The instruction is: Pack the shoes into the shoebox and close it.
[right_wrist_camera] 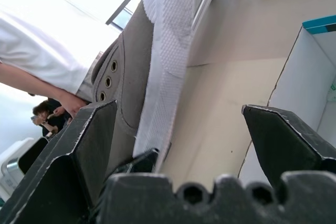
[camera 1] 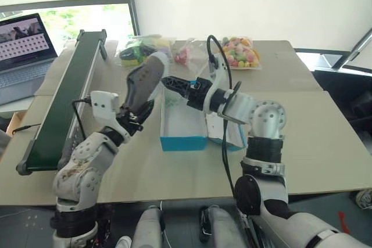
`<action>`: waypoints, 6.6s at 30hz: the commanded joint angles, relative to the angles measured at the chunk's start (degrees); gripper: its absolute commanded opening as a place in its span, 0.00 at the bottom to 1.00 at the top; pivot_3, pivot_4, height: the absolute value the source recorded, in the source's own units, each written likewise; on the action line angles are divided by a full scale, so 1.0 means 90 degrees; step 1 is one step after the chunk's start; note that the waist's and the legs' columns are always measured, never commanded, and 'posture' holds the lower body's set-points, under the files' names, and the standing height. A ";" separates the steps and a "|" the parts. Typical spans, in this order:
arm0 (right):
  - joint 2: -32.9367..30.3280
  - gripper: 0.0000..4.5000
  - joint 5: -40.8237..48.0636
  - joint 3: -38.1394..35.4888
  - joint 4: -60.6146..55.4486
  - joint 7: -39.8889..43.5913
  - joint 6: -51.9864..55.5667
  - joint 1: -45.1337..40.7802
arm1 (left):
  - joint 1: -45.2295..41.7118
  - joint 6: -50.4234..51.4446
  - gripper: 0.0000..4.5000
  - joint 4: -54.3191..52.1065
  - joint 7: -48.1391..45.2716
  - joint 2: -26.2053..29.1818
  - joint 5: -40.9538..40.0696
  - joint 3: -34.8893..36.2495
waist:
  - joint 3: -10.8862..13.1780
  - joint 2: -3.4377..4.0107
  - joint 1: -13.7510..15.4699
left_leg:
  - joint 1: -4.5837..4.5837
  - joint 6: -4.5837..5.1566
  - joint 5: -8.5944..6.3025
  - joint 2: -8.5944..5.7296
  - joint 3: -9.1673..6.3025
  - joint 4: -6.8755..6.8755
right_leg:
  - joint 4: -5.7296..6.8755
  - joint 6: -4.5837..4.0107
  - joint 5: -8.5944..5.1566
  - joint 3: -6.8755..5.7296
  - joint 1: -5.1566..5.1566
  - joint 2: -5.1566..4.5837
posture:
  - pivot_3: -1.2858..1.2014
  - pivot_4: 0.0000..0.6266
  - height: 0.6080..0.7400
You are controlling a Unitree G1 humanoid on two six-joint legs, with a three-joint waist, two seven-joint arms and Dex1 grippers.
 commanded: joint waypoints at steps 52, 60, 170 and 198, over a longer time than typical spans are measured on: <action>-0.1595 0.16 -0.0493 0.1092 0.1305 -0.2024 0.1379 -0.0666 | 0.0501 -0.0521 0.99 -0.0578 -0.1833 0.1590 0.1038 -0.1017 | 0.0009 0.0015 0.0069 | -0.0021 0.0001 -0.0002 -0.0009 -0.0004 -0.0008 | -0.0040 0.0008 0.0005 0.0002 -0.0007 -0.0005 | 0.52 0.24 0.55; -0.1486 0.16 -0.1435 0.1739 0.1598 -0.1314 0.1195 -0.0892 | 0.0653 -0.0509 0.99 -0.0682 -0.1727 0.1449 0.1094 -0.1001 | 0.0012 0.0021 0.0049 | -0.0019 0.0000 -0.0002 -0.0008 -0.0007 -0.0006 | -0.0040 0.0009 0.0005 0.0001 -0.0007 -0.0004 | 0.52 0.24 0.55; -0.2116 1.00 -0.3676 0.4206 -0.2114 0.3513 -0.3885 0.2033 | 0.0640 -0.0290 1.00 0.2700 0.0690 0.1501 0.0940 0.3291 | 0.0000 -0.0001 0.0146 | 0.0013 -0.0067 -0.0047 0.0008 0.0020 -0.0001 | -0.0041 -0.0022 -0.0013 -0.0023 -0.0001 -0.0029 | 0.52 0.24 0.55; -0.1975 1.00 -0.3579 0.3948 -0.2170 0.3361 -0.3755 0.1896 | 0.0331 0.0439 0.94 0.2721 0.0619 0.1363 0.0501 0.3014 | -0.0001 -0.0001 0.0181 | 0.0020 -0.0068 -0.0047 0.0005 0.0017 0.0000 | -0.0021 -0.0023 -0.0014 -0.0022 0.0002 -0.0029 | 0.52 0.24 0.55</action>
